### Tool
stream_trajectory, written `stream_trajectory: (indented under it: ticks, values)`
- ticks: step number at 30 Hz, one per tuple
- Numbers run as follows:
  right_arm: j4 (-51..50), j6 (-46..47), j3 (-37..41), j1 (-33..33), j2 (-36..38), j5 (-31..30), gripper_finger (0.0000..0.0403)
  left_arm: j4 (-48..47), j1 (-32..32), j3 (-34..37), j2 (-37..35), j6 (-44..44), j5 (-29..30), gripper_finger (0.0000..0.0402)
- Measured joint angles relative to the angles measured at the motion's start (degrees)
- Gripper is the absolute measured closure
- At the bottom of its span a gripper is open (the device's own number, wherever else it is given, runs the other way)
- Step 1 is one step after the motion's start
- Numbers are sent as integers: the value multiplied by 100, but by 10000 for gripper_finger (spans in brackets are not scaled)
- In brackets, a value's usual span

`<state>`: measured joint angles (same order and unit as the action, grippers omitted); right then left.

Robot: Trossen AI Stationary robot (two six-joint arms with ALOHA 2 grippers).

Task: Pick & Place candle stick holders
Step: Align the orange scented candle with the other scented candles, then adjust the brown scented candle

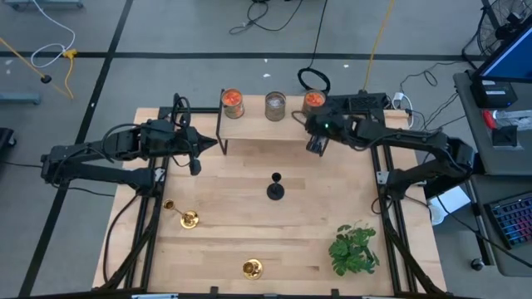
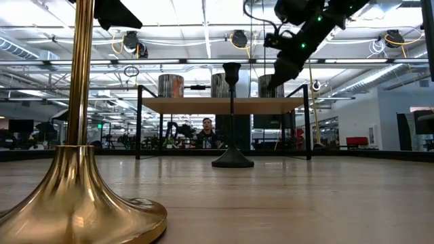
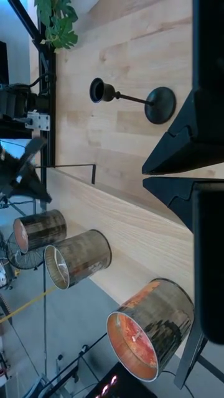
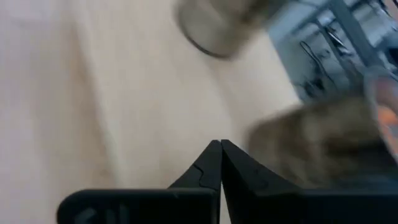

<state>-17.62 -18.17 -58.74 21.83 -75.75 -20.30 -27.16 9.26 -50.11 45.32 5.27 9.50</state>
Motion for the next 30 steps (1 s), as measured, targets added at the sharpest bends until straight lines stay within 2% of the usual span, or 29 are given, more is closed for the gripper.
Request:
stream_trajectory:
  ticks: [4,6,12,18,23,30]
  values:
    - [404,344,0,-424,-1,413,403,44,0,0,0,29,2,376]
    - [749,398,0,-669,-2,425,403,113,0,0,8,25,2,376]
    - [2078,401,0,-1207,-101,219,403,228,0,0,163,-91,-90,376]
    - [3915,71,-2,-1642,-919,-403,403,507,0,0,299,-68,-93,376]
    - [4309,224,0,-1419,-1492,-552,403,514,0,0,306,-82,-94,376]
    - [4503,675,0,-764,-1862,-518,403,511,2,0,306,-41,-96,376]
